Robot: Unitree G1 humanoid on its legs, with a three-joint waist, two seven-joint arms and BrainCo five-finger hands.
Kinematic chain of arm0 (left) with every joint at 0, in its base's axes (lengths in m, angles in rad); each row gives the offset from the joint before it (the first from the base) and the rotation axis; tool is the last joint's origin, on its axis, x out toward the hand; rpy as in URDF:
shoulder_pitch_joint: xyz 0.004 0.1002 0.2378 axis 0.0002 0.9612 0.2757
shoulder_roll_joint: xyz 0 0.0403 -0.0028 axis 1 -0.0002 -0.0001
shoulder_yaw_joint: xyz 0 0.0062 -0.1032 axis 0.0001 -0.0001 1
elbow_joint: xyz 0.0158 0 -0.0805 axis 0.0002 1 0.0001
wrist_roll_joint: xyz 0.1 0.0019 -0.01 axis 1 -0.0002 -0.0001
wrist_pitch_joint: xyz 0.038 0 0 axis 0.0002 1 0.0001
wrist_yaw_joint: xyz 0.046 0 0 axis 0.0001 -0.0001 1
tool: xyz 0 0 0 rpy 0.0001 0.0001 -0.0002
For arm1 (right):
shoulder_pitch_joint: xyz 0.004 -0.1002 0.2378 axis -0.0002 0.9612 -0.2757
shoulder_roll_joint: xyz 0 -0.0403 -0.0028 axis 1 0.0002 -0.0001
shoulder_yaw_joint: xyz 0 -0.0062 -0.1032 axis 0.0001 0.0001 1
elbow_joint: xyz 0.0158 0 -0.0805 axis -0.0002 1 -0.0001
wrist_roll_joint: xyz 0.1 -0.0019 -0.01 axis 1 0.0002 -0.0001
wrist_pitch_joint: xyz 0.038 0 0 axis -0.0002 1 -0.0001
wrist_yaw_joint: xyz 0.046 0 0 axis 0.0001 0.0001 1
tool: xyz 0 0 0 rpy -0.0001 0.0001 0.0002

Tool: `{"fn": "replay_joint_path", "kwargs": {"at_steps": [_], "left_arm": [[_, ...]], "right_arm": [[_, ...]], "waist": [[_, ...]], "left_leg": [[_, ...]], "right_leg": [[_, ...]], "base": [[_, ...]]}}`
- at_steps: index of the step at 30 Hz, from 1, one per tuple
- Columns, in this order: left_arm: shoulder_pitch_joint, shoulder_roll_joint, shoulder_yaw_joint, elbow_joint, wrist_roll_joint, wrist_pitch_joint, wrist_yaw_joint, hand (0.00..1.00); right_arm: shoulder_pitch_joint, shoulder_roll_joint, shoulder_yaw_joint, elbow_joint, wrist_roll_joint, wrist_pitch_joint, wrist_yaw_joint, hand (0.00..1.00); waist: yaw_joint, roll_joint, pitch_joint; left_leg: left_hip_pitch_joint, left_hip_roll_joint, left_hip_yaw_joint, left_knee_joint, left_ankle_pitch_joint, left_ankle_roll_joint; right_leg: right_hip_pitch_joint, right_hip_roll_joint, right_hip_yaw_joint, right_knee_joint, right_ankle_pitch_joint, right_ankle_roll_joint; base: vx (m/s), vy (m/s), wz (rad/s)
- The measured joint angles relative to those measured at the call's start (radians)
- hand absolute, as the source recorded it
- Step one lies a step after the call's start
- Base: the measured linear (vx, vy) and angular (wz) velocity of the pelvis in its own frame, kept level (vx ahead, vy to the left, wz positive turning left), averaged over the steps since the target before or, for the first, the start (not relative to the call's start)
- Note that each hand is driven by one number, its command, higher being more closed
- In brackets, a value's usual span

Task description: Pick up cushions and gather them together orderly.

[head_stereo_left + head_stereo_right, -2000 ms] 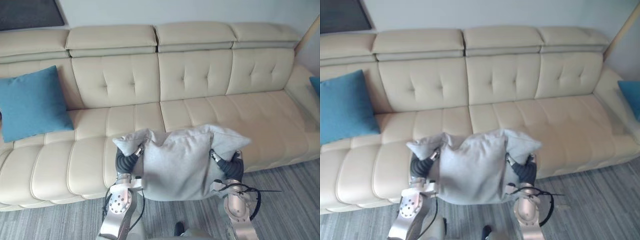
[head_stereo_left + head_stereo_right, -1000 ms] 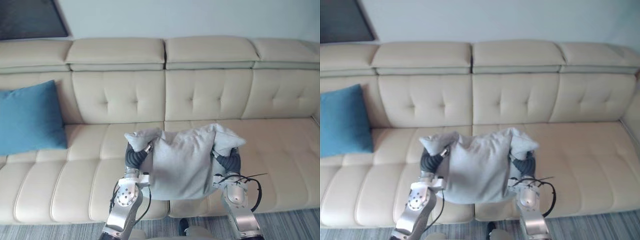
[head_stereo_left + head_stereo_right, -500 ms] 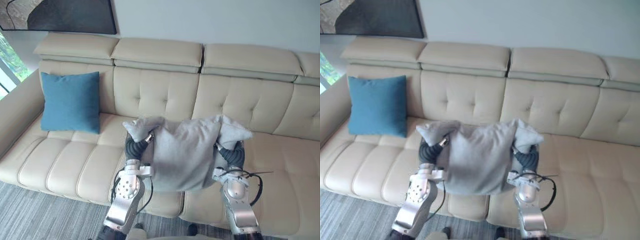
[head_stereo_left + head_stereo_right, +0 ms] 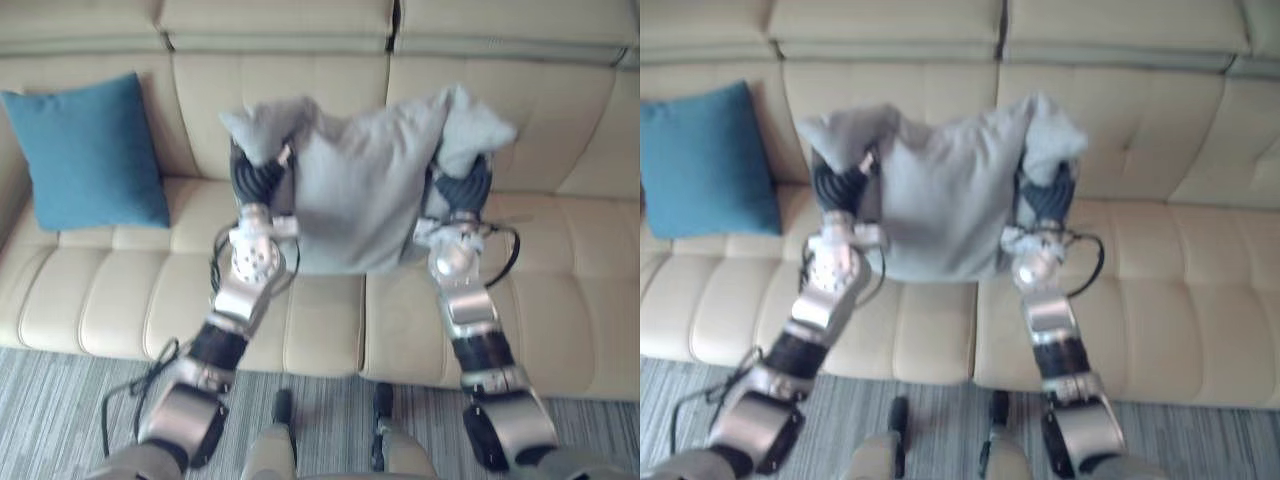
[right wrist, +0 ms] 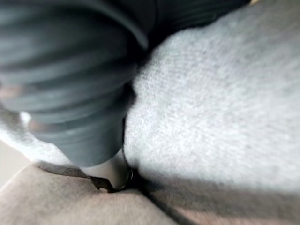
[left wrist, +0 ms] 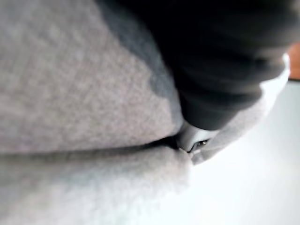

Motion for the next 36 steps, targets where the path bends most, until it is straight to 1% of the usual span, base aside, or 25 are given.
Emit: {"fn": "replay_joint_path", "kwargs": {"at_steps": [1, 3, 4, 6, 7, 9, 10, 11, 12, 15, 18, 19, 22, 25, 28, 30, 31, 33, 35, 36], "left_arm": [[-0.065, 0.022, 0.014, 0.051, -0.016, -0.002, 0.0, 1.0], [-0.144, 0.044, 0.03, 0.124, -0.033, -0.003, -0.001, 1.0], [-0.193, 0.054, 0.03, 0.175, -0.041, -0.003, -0.004, 1.0], [-0.245, 0.067, 0.03, 0.242, -0.05, -0.003, -0.009, 1.0], [-0.287, 0.071, 0.032, 0.288, -0.058, -0.003, -0.017, 1.0], [-0.334, 0.072, 0.036, 0.343, -0.058, -0.002, -0.033, 1.0], [-0.34, 0.072, 0.037, 0.35, -0.058, -0.002, -0.036, 1.0], [-0.349, 0.072, 0.046, 0.35, -0.058, -0.007, -0.04, 1.0], [-0.374, 0.072, 0.067, 0.352, -0.058, -0.014, -0.045, 0.0], [-0.428, 0.073, 0.079, 0.395, -0.058, -0.015, -0.046, 0.0], [-0.453, 0.072, 0.101, 0.399, -0.058, -0.016, -0.052, 0.0], [-0.466, 0.074, 0.106, 0.414, -0.06, -0.017, -0.053, 0.0], [-0.48, 0.08, 0.127, 0.433, -0.08, -0.014, -0.056, 0.0], [-0.494, 0.088, 0.153, 0.441, -0.097, -0.011, -0.074, 0.0], [-0.493, 0.112, 0.2, 0.452, -0.147, -0.008, -0.107, 0.0], [-0.48, 0.123, 0.232, 0.455, -0.181, -0.006, -0.122, 0.0], [-0.463, 0.134, 0.257, 0.455, -0.205, -0.006, -0.14, 0.0], [-0.424, 0.164, 0.272, 0.453, -0.232, -0.006, -0.164, 0.0], [-0.353, 0.193, 0.306, 0.435, -0.247, -0.007, -0.191, 0.0], [-0.294, 0.209, 0.329, 0.413, -0.255, -0.007, -0.205, 0.0]], "right_arm": [[-0.074, -0.012, 0.0, 0.052, 0.001, 0.0, -0.009, 1.0], [-0.16, -0.022, 0.0, 0.122, 0.002, 0.001, -0.013, 1.0], [-0.209, -0.031, 0.0, 0.171, 0.004, 0.001, -0.015, 1.0], [-0.263, -0.033, -0.001, 0.234, 0.014, 0.002, -0.017, 1.0], [-0.299, -0.037, -0.006, 0.268, 0.022, 0.002, -0.018, 1.0], [-0.337, -0.037, -0.01, 0.305, 0.043, 0.002, -0.019, 1.0], [-0.337, -0.037, -0.01, 0.305, 0.044, 0.002, -0.019, 1.0], [-0.343, -0.038, -0.011, 0.302, 0.052, -0.002, -0.019, 0.0], [-0.366, -0.039, -0.016, 0.296, 0.06, -0.009, -0.023, 0.0], [-0.392, -0.052, -0.034, 0.294, 0.077, -0.01, -0.031, 0.0], [-0.396, -0.073, -0.04, 0.288, 0.082, -0.014, -0.032, 0.0], [-0.399, -0.075, -0.044, 0.288, 0.091, -0.018, -0.032, 0.0], [-0.407, -0.084, -0.048, 0.288, 0.145, -0.022, -0.027, 0.0], [-0.413, -0.14, -0.049, 0.287, 0.208, -0.023, -0.015, 0.0], [-0.406, -0.197, -0.059, 0.287, 0.269, -0.023, 0.011, 0.0], [-0.381, -0.223, -0.087, 0.287, 0.299, -0.023, 0.028, 0.0], [-0.351, -0.249, -0.091, 0.287, 0.321, -0.022, 0.04, 0.0], [-0.31, -0.276, -0.098, 0.283, 0.346, -0.022, 0.064, 0.0], [-0.242, -0.292, -0.13, 0.215, 0.366, -0.024, 0.085, 0.0], [-0.19, -0.318, -0.131, 0.171, 0.367, -0.03, 0.101, 0.0]], "waist": [[-0.006, -0.002, 0.04], [-0.015, -0.006, 0.084], [-0.017, -0.006, 0.121], [-0.029, -0.005, 0.135], [-0.035, -0.006, 0.168], [-0.049, -0.004, 0.205], [-0.051, -0.005, 0.207], [-0.053, -0.006, 0.213], [-0.053, -0.006, 0.233], [-0.052, -0.006, 0.241], [-0.05, -0.006, 0.241], [-0.048, -0.01, 0.243], [-0.044, -0.01, 0.243], [-0.04, -0.01, 0.243], [-0.037, -0.01, 0.243], [-0.033, -0.01, 0.243], [-0.03, -0.01, 0.243], [-0.03, -0.01, 0.242], [-0.028, -0.009, 0.241], [-0.027, -0.008, 0.24]], "left_leg": [[-0.009, -0.004, 0.001, -0.019, 0.017, -0.001], [-0.025, -0.007, 0.011, -0.042, 0.038, -0.001], [-0.025, -0.009, 0.014, -0.058, 0.048, -0.003], [-0.059, -0.009, 0.014, -0.076, 0.062, -0.003], [-0.062, -0.007, 0.015, -0.087, 0.069, -0.006], [-0.076, -0.005, 0.015, -0.097, 0.074, -0.007], [-0.084, -0.005, 0.016, -0.097, 0.074, -0.007], [-0.094, -0.004, 0.018, -0.098, 0.074, -0.007], [-0.094, -0.003, 0.023, -0.098, 0.074, -0.007], [-0.103, -0.002, 0.026, -0.103, 0.074, -0.007], [-0.129, -0.001, 0.03, -0.102, 0.074, -0.007], [-0.135, -0.001, 0.035, -0.102, 0.074, -0.007], [-0.137, 0.002, 0.041, -0.1, 0.074, -0.007], [-0.138, 0.007, 0.041, -0.094, 0.073, -0.008], [-0.134, 0.013, 0.041, -0.09, 0.073, -0.008], [-0.118, 0.02, 0.042, -0.089, 0.073, -0.008], [-0.1, 0.026, 0.042, -0.089, 0.073, -0.009], [-0.075, 0.031, 0.042, -0.089, 0.073, -0.009], [-0.056, 0.033, 0.042, -0.089, 0.071, -0.011], [-0.053, 0.031, 0.042, -0.089, 0.071, -0.012]], "right_leg": [[-0.006, 0.0, 0.003, -0.033, 0.027, -0.001], [-0.022, -0.001, 0.015, -0.067, 0.058, 0.0], [-0.025, 0.0, 0.022, -0.087, 0.074, 0.002], [-0.068, 0.001, 0.025, -0.091, 0.086, 0.003], [-0.076, 0.004, 0.028, -0.095, 0.099, 0.005], [-0.094, 0.007, 0.033, -0.095, 0.103, 0.006], [-0.103, 0.007, 0.035, -0.095, 0.104, 0.006], [-0.116, 0.008, 0.039, -0.095, 0.108, 0.01], [-0.119, 0.009, 0.047, -0.095, 0.113, 0.014], [-0.132, 0.009, 0.052, -0.095, 0.113, 0.015], [-0.156, 0.01, 0.054, -0.095, 0.116, 0.018], [-0.166, 0.011, 0.062, -0.095, 0.116, 0.018], [-0.17, 0.013, 0.069, -0.095, 0.116, 0.018], [-0.168, 0.016, 0.069, -0.095, 0.116, 0.018], [-0.162, 0.02, 0.069, -0.095, 0.116, 0.018], [-0.143, 0.024, 0.066, -0.095, 0.116, 0.018], [-0.124, 0.028, 0.058, -0.095, 0.116, 0.018], [-0.098, 0.033, 0.054, -0.095, 0.115, 0.018], [-0.08, 0.035, 0.053, -0.095, 0.111, 0.019], [-0.075, 0.035, 0.051, -0.095, 0.109, 0.018]], "base": [[-0.12, -0.049, -0.09], [-0.08, -0.021, -0.12], [-0.08, -0.01, -0.1], [-0.07, -0.01, -0.08], [-0.04, -0.001, -0.05], [-0.05, 0.009, -0.03], [-0.05, 0.018, -0.03], [-0.02, 0.016, -0.09], [-0.03, 0.026, -0.11], [-0.02, 0.016, -0.04], [-0.02, 0.008, 0.0], [-0.05, 0.01, -0.06], [-0.04, 0.001, -0.06], [-0.04, -0.01, -0.01], [-0.05, -0.016, -0.01], [-0.05, -0.021, -0.01], [0.0, 0.0, 0.0], [0.0, 0.0, 0.0], [-0.02, -0.01, 0.01], [-0.04, -0.016, 0.06]]}}
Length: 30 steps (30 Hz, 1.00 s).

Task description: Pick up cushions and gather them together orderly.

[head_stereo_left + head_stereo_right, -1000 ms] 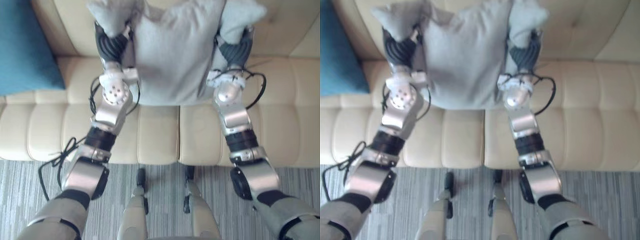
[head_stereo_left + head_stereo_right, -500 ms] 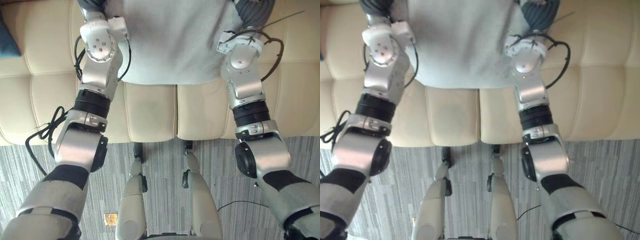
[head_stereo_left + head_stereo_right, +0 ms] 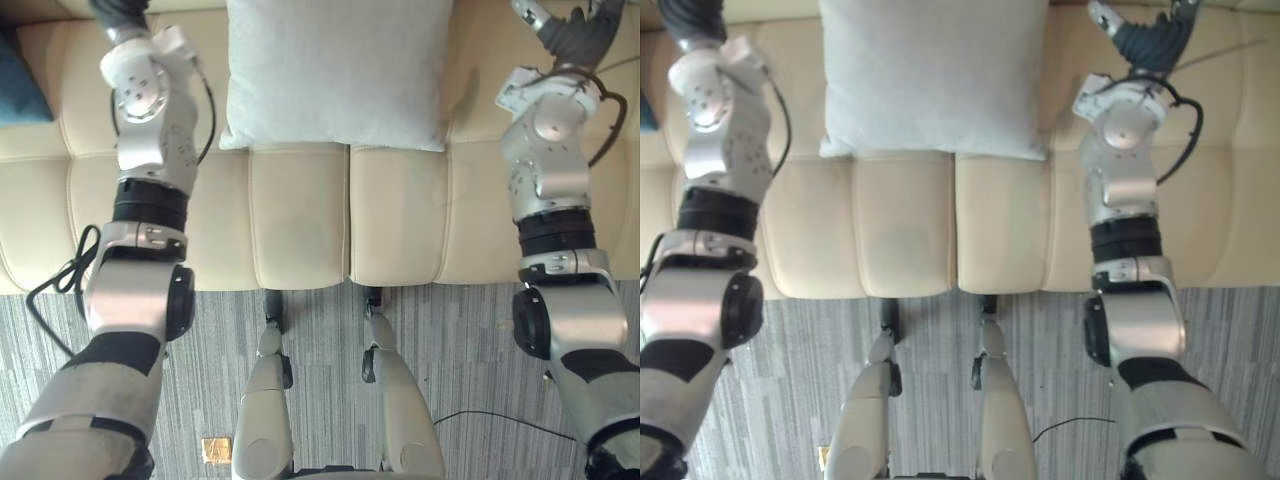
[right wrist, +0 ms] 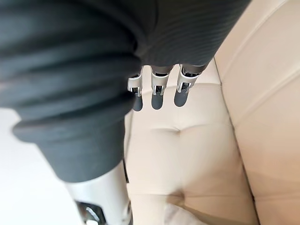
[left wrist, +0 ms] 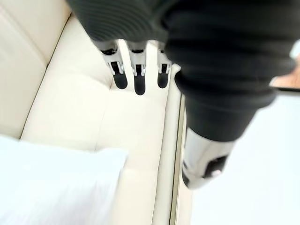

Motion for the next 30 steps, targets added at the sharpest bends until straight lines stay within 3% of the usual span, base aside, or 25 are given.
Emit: {"fn": "replay_joint_path", "kwargs": {"at_steps": [3, 6, 11, 14, 19, 25, 30], "left_arm": [[0.175, 0.009, 0.033, -0.082, -0.011, -0.001, -0.026, 0.0], [0.445, -0.033, 0.039, -0.232, 0.013, -0.003, -0.055, 0.0], [0.907, -0.294, -0.022, -0.329, 0.117, 0.017, -0.127, 0.0], [1.085, -0.381, -0.069, -0.29, 0.178, 0.039, -0.177, 0.0], [1.2, -0.444, -0.054, -0.077, 0.297, 0.075, -0.229, 0.0], [1.206, -0.468, 0.019, 0.17, 0.418, 0.108, -0.238, 0.0], [1.212, -0.484, 0.078, 0.241, 0.468, 0.118, -0.238, 0.0]], "right_arm": [[0.156, -0.023, -0.01, -0.093, 0.01, -0.013, 0.04, 0.0], [0.42, 0.021, -0.04, -0.199, 0.009, -0.019, 0.116, 0.0], [0.854, 0.274, -0.074, -0.24, -0.023, -0.02, 0.235, 0.0], [1.004, 0.381, -0.074, -0.197, -0.09, -0.019, 0.274, 0.0], [1.122, 0.464, -0.074, -0.012, -0.173, -0.005, 0.309, 0.0], [1.125, 0.492, -0.079, 0.264, -0.217, 0.015, 0.337, 0.0], [1.129, 0.496, -0.127, 0.377, -0.244, 0.031, 0.351, 0.0]], "waist": [[0.004, 0.0, 0.0], [0.011, -0.001, -0.004], [0.026, -0.002, -0.078], [0.027, -0.002, -0.153], [0.029, 0.003, -0.282], [0.029, 0.006, -0.343], [0.029, 0.014, -0.372]], "left_leg": [[0.015, -0.001, -0.002, 0.001, 0.0, 0.0], [0.066, -0.001, -0.006, 0.0, -0.004, 0.0], [0.145, -0.001, -0.019, 0.001, -0.033, 0.007], [0.203, -0.001, -0.017, 0.001, -0.055, 0.005], [0.299, -0.002, -0.01, 0.003, -0.09, 0.009], [0.379, -0.004, -0.024, -0.013, -0.103, 0.007], [0.426, -0.005, -0.032, -0.039, -0.103, 0.007]], "right_leg": [[0.021, 0.0, -0.004, 0.0, -0.005, -0.002], [0.078, 0.0, -0.015, 0.0, -0.027, -0.012], [0.167, -0.001, -0.026, 0.0, -0.077, -0.017], [0.223, -0.001, -0.03, -0.001, -0.104, -0.004], [0.321, -0.004, -0.036, -0.001, -0.144, -0.001], [0.404, -0.01, -0.062, -0.001, -0.168, 0.006], [0.45, -0.012, -0.078, -0.001, -0.186, 0.011]], "base": [[-0.05, -0.013, 0.06], [-0.03, -0.01, 0.1], [-0.01, 0.003, 0.08], [0.04, 0.013, -0.01], [0.06, 0.012, -0.01], [0.04, 0.013, 0.09], [0.06, 0.004, 0.08]]}}
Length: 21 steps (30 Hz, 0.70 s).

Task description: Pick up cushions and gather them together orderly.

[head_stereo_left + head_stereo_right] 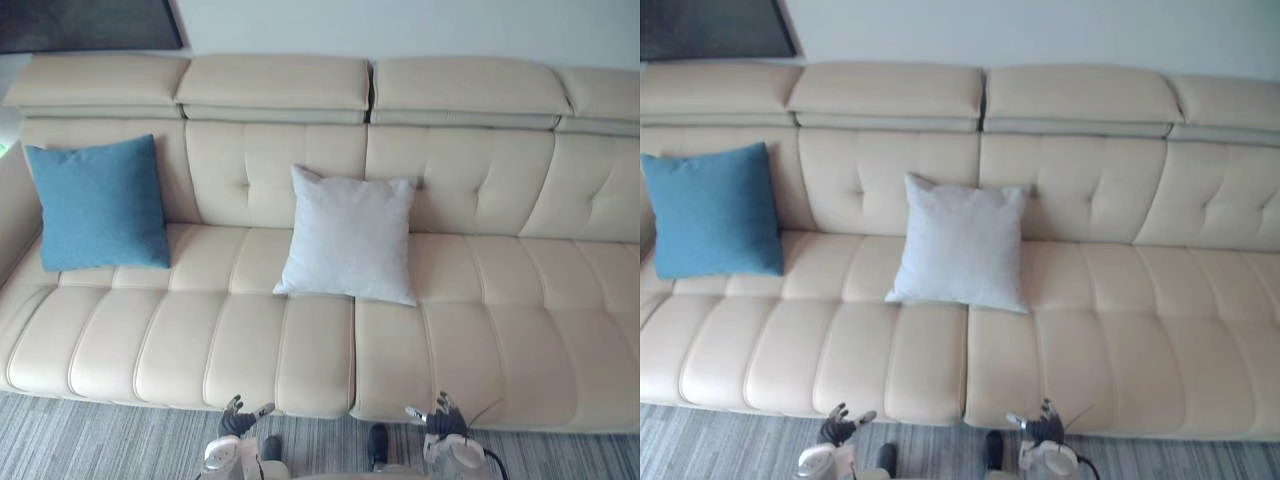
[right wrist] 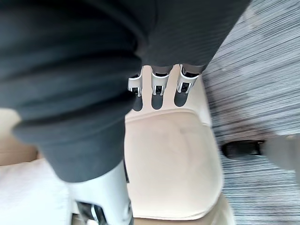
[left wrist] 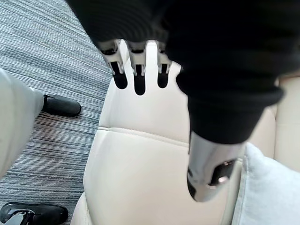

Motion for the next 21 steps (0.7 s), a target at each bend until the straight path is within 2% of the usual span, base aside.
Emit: {"fn": "replay_joint_path", "kwargs": {"at_steps": [6, 7, 17, 21], "left_arm": [[0.011, -0.001, 0.015, 0.044, 0.047, 0.007, 0.0, 0.0], [0.021, 0.023, 0.014, 0.091, 0.066, 0.007, -0.002, 0.0], [0.029, 0.018, 0.036, 0.091, 0.066, 0.014, -0.002, 0.0], [0.029, 0.01, 0.056, 0.087, 0.065, 0.027, -0.001, 0.0]], "right_arm": [[-0.003, -0.003, -0.033, 0.09, -0.006, 0.01, 0.006, 0.0], [-0.035, -0.01, -0.065, 0.181, -0.006, 0.02, 0.01, 0.0], [-0.032, -0.009, -0.064, 0.18, -0.027, 0.03, 0.01, 0.0], [-0.021, -0.007, -0.064, 0.177, -0.046, 0.048, 0.01, 0.0]], "waist": [[-0.002, 0.003, -0.024], [-0.023, -0.017, -0.029], [-0.023, -0.017, -0.027], [-0.022, -0.023, -0.014]], "left_leg": [[0.057, -0.007, -0.004, -0.016, -0.003, -0.003], [0.093, -0.039, -0.03, 0.001, -0.049, 0.016], [0.112, -0.038, -0.03, 0.005, -0.049, 0.016], [0.138, -0.037, -0.027, 0.027, -0.059, 0.02]], "right_leg": [[0.046, -0.006, -0.008, 0.0, -0.005, 0.003], [0.086, -0.035, -0.012, 0.022, -0.051, 0.022], [0.104, -0.036, -0.022, 0.031, -0.051, 0.022], [0.12, -0.044, -0.032, 0.084, -0.082, 0.021]], "base": [[0.06, 0.004, 0.03], [0.0, 0.0, 0.0], [0.0, 0.0, 0.0], [-0.06, 0.004, 0.04]]}}
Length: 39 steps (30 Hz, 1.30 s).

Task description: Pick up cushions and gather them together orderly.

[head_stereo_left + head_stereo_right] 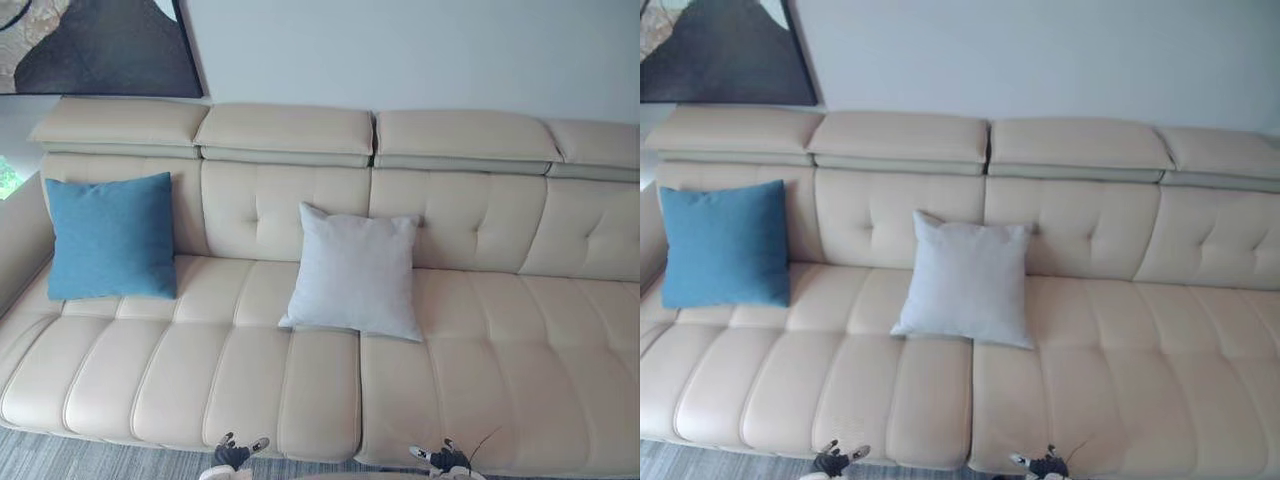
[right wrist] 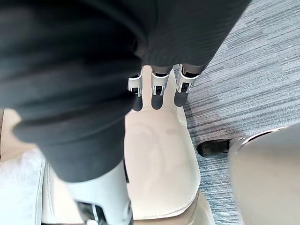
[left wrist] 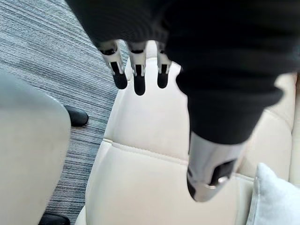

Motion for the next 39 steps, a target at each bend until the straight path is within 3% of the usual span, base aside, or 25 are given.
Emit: {"fn": "replay_joint_path", "kwargs": {"at_steps": [5, 9, 13, 14, 15, 16, 17, 18, 19, 20, 22, 24, 26, 27, 28, 33, 34, 35, 36, 37, 38, 39], "left_arm": [[0.001, -0.01, 0.008, -0.008, 0.0, 0.005, 0.001, 0.0], [-0.013, -0.008, 0.008, -0.021, -0.003, 0.005, 0.002, 0.0], [-0.042, 0.018, -0.001, -0.021, -0.002, 0.006, 0.004, 0.0], [-0.068, 0.03, 0.001, -0.025, -0.001, 0.007, 0.005, 0.0], [-0.073, 0.023, 0.01, -0.038, -0.001, 0.009, 0.007, 0.0], [-0.077, 0.016, 0.017, -0.04, -0.001, 0.008, 0.007, 0.0], [-0.085, 0.013, 0.024, -0.04, -0.002, 0.009, 0.009, 0.0], [-0.076, 0.014, 0.02, -0.042, -0.002, 0.01, 0.007, 0.0], [-0.074, 0.017, 0.02, -0.049, -0.002, 0.011, 0.008, 0.0], [-0.064, 0.029, 0.022, -0.061, -0.002, 0.01, 0.007, 0.0], [-0.055, 0.024, 0.029, -0.056, -0.003, 0.014, 0.007, 0.0], [-0.047, 0.002, 0.02, -0.057, -0.004, 0.016, 0.008, 0.0], [-0.066, 0.005, 0.003, -0.056, -0.02, 0.018, 0.009, 0.0], [-0.07, 0.002, -0.01, -0.057, -0.024, 0.018, 0.011, 0.0], [-0.07, -0.003, -0.013, -0.059, -0.026, 0.016, 0.014, 0.0], [-0.064, -0.005, -0.012, -0.058, -0.031, 0.016, 0.025, 0.0], [-0.066, 0.0, -0.007, -0.06, -0.032, 0.017, 0.025, 0.0], [-0.067, -0.01, 0.028, -0.066, -0.041, 0.017, 0.025, 0.0], [-0.064, -0.016, 0.039, -0.064, -0.042, 0.018, 0.026, 0.0], [-0.061, -0.019, 0.041, -0.063, -0.042, 0.018, 0.027, 0.0], [-0.046, -0.043, 0.061, -0.061, -0.05, 0.019, 0.025, 0.0], [-0.043, -0.044, 0.077, -0.06, -0.051, 0.019, 0.026, 0.0]], "right_arm": [[0.007, 0.005, 0.011, -0.015, -0.035, 0.018, -0.006, 0.0], [-0.006, 0.023, 0.06, -0.067, -0.059, 0.022, -0.013, 0.0], [-0.038, 0.049, 0.088, -0.095, -0.078, 0.026, -0.016, 0.0], [-0.032, 0.056, 0.088, -0.124, -0.078, 0.029, -0.017, 0.0], [-0.043, 0.051, 0.091, -0.13, -0.078, 0.028, -0.019, 0.0], [-0.052, 0.048, 0.091, -0.129, -0.079, 0.029, -0.02, 0.0], [-0.065, 0.046, 0.098, -0.13, -0.079, 0.03, -0.021, 0.0], [-0.061, 0.048, 0.099, -0.125, -0.08, 0.028, -0.021, 0.0], [-0.059, 0.048, 0.103, -0.121, -0.08, 0.026, -0.021, 0.0], [-0.056, 0.047, 0.12, -0.11, -0.087, 0.024, -0.02, 0.0], [-0.072, 0.038, 0.12, -0.104, -0.092, 0.019, -0.021, 0.0], [-0.101, 0.013, 0.122, -0.085, -0.108, 0.018, -0.033, 0.0], [-0.151, 0.003, 0.13, -0.06, -0.108, 0.02, -0.038, 0.0], [-0.155, -0.004, 0.13, -0.056, -0.108, 0.02, -0.041, 0.0], [-0.156, -0.004, 0.13, -0.05, -0.108, 0.02, -0.046, 0.0], [-0.142, -0.015, 0.124, -0.039, -0.108, 0.021, -0.056, 0.0], [-0.134, -0.01, 0.117, -0.042, -0.108, 0.022, -0.056, 0.0], [-0.12, -0.017, 0.111, -0.045, -0.108, 0.024, -0.058, 0.0], [-0.11, -0.017, 0.111, -0.046, -0.108, 0.026, -0.058, 0.0], [-0.104, -0.016, 0.112, -0.047, -0.108, 0.027, -0.058, 0.0], [-0.076, -0.007, 0.115, -0.055, -0.109, 0.03, -0.057, 0.0], [-0.061, 0.001, 0.113, -0.074, -0.113, 0.032, -0.057, 0.0]], "waist": [[0.004, -0.007, 0.006], [0.016, -0.011, 0.039], [0.018, -0.029, 0.08], [0.011, -0.055, 0.094], [0.03, -0.036, 0.1], [0.028, -0.032, 0.102], [0.024, -0.033, 0.11], [0.023, -0.048, 0.102], [0.022, -0.055, 0.099], [0.028, -0.077, 0.088], [0.038, -0.07, 0.076], [0.058, -0.03, 0.075], [0.06, -0.009, 0.117], [0.06, 0.019, 0.144], [0.058, 0.029, 0.157], [0.045, 0.021, 0.162], [0.041, 0.002, 0.159], [0.042, 0.0, 0.161], [0.041, 0.007, 0.157], [0.04, 0.013, 0.155], [0.041, 0.047, 0.138], [0.042, 0.051, 0.128]], "left_leg": [[0.012, 0.003, 0.045, 0.026, -0.018, -0.002], [-0.015, 0.016, 0.146, 0.121, -0.07, 0.0], [-0.069, 0.045, 0.217, 0.242, -0.124, 0.0], [-0.097, 0.045, 0.227, 0.273, -0.128, 0.005], [-0.112, 0.072, 0.264, 0.253, -0.113, 0.026], [-0.119, 0.082, 0.267, 0.253, -0.111, 0.025], [-0.119, 0.086, 0.268, 0.248, -0.097, 0.026], [-0.116, 0.075, 0.253, 0.267, -0.093, 0.028], [-0.12, 0.071, 0.25, 0.277, -0.093, 0.028], [-0.136, 0.045, 0.25, 0.297, -0.091, 0.03], [-0.178, 0.043, 0.252, 0.321, -0.055, 0.071], [-0.187, 0.048, 0.268, 0.262, -0.018, 0.056], [-0.214, 0.049, 0.267, 0.259, -0.01, 0.041], [-0.219, 0.07, 0.249, 0.257, 0.001, 0.025], [-0.215, 0.084, 0.24, 0.256, 0.01, 0.014], [-0.189, 0.072, 0.204, 0.163, 0.067, -0.005], [-0.189, 0.056, 0.196, 0.15, 0.064, -0.011], [-0.227, 0.033, 0.148, 0.348, -0.018, 0.04], [-0.23, 0.03, 0.13, 0.41, -0.069, 0.047], [-0.226, 0.029, 0.12, 0.439, -0.1, 0.044], [-0.197, 0.038, 0.084, 0.439, -0.225, 0.01], [-0.205, 0.027, 0.096, 0.428, -0.241, 0.013]], "right_leg": [[-0.024, -0.001, 0.037, 0.045, -0.018, -0.008], [-0.091, -0.002, 0.082, 0.085, -0.016, -0.009], [-0.143, -0.017, 0.045, 0.122, 0.023, -0.017], [-0.159, -0.02, 0.045, 0.113, 0.058, 0.0], [-0.16, -0.009, 0.054, 0.067, 0.105, 0.025], [-0.167, -0.004, 0.047, 0.098, 0.1, 0.025], [-0.231, -0.035, 0.001, 0.426, -0.076, -0.027], [-0.215, -0.083, -0.016, 0.603, -0.141, 0.006], [-0.2, -0.099, -0.018, 0.643, -0.157, 0.017], [-0.191, -0.127, -0.021, 0.644, -0.18, 0.045], [-0.14, -0.098, -0.024, 0.502, -0.177, 0.046], [-0.071, -0.077, -0.028, 0.291, -0.171, 0.041], [-0.052, -0.061, -0.042, 0.206, -0.161, 0.027], [-0.026, -0.033, -0.059, 0.156, -0.12, 0.008], [-0.011, -0.018, -0.068, 0.14, -0.105, 0.004], [-0.056, -0.028, -0.078, 0.207, -0.129, -0.014], [-0.072, -0.046, -0.076, 0.204, -0.126, -0.015], [-0.098, -0.067, -0.068, 0.212, -0.118, -0.019], [-0.106, -0.064, -0.056, 0.214, -0.118, -0.018], [-0.109, -0.059, -0.047, 0.216, -0.118, -0.017], [-0.128, -0.018, -0.002, 0.218, -0.114, -0.009], [-0.137, -0.017, 0.028, 0.217, -0.103, 0.0]], "base": [[-0.08, 0.012, -0.24], [-0.08, 0.03, -0.74], [-0.06, 0.026, -0.6], [-0.07, 0.024, -0.26], [-0.07, 0.0, -0.22], [-0.07, 0.01, -0.18], [-0.01, 0.01, 0.2], [0.02, 0.003, 0.3], [0.04, -0.075, 0.38], [-0.04, -0.093, 0.23], [-0.08, -0.061, 0.1], [-0.1, -0.067, -0.14], [-0.18, -0.071, 0.04], [-0.25, -0.053, 0.17], [-0.24, -0.051, 0.15], [-0.26, -0.034, 0.09], [-0.21, 0.081, -0.22], [-0.2, 0.119, -0.38], [-0.15, 0.124, -0.46], [-0.12, 0.158, -0.69], [-0.12, 0.2, -0.82], [-0.08, 0.193, -0.78]]}}
